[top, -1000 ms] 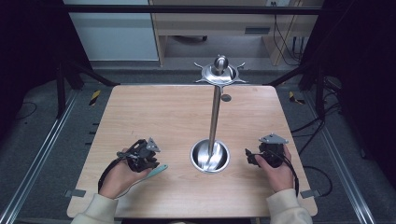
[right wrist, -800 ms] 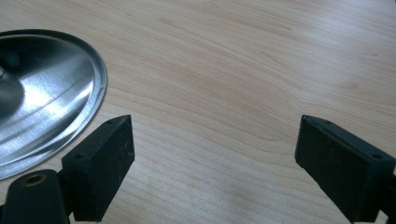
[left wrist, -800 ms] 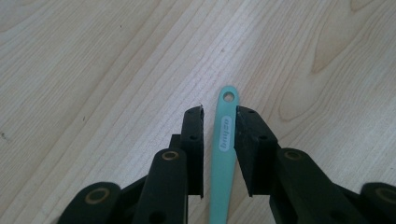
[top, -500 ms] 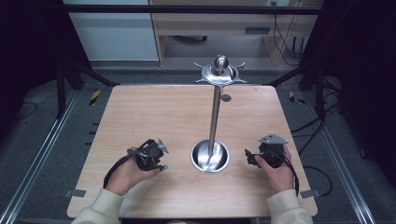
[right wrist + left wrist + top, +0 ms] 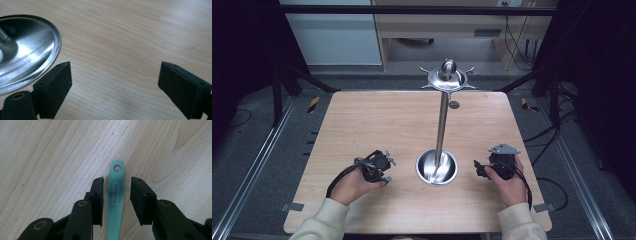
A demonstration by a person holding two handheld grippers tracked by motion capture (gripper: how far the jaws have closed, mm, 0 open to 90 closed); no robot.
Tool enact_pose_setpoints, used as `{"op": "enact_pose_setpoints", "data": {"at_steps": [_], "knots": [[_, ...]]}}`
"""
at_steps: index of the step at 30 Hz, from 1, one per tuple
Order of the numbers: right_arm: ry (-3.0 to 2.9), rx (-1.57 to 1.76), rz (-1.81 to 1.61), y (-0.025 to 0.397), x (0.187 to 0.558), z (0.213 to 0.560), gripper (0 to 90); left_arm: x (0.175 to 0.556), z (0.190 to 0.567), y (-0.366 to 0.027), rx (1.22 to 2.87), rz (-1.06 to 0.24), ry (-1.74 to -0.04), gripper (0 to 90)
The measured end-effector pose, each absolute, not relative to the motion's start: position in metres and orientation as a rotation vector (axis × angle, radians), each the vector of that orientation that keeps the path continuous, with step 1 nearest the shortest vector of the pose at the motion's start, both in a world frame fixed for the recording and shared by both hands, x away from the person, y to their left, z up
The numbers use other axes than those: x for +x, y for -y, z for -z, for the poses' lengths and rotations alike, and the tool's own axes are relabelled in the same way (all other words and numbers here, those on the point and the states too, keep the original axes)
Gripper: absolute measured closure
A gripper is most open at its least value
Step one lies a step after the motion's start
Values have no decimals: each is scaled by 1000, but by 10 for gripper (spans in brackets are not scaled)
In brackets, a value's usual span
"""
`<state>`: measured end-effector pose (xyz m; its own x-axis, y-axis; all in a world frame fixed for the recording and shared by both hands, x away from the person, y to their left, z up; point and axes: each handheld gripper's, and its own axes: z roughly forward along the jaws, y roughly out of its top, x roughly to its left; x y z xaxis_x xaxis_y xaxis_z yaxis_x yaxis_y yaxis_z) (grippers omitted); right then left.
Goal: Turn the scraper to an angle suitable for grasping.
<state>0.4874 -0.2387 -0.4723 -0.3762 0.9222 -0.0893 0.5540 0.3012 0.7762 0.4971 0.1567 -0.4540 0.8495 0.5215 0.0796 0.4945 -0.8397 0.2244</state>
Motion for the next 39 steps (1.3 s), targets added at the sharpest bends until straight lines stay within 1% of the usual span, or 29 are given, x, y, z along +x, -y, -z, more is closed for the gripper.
{"op": "enact_pose_setpoints", "data": {"at_steps": [10,31,35,36,39], "knots": [[-2042,1310,-898,238,488,473,121,501,459,-155,2849,-197,-796,642],[-2041,1306,-901,239,487,472,121,505,462,-155,2870,-173,-797,681],[-2041,1301,-901,239,488,472,121,506,462,-153,2874,-164,-797,694],[-2041,1304,-900,239,487,472,121,506,462,-153,2874,-159,-797,724],[-2039,1301,-898,239,488,472,121,506,462,-153,2872,-143,-796,731]]}}
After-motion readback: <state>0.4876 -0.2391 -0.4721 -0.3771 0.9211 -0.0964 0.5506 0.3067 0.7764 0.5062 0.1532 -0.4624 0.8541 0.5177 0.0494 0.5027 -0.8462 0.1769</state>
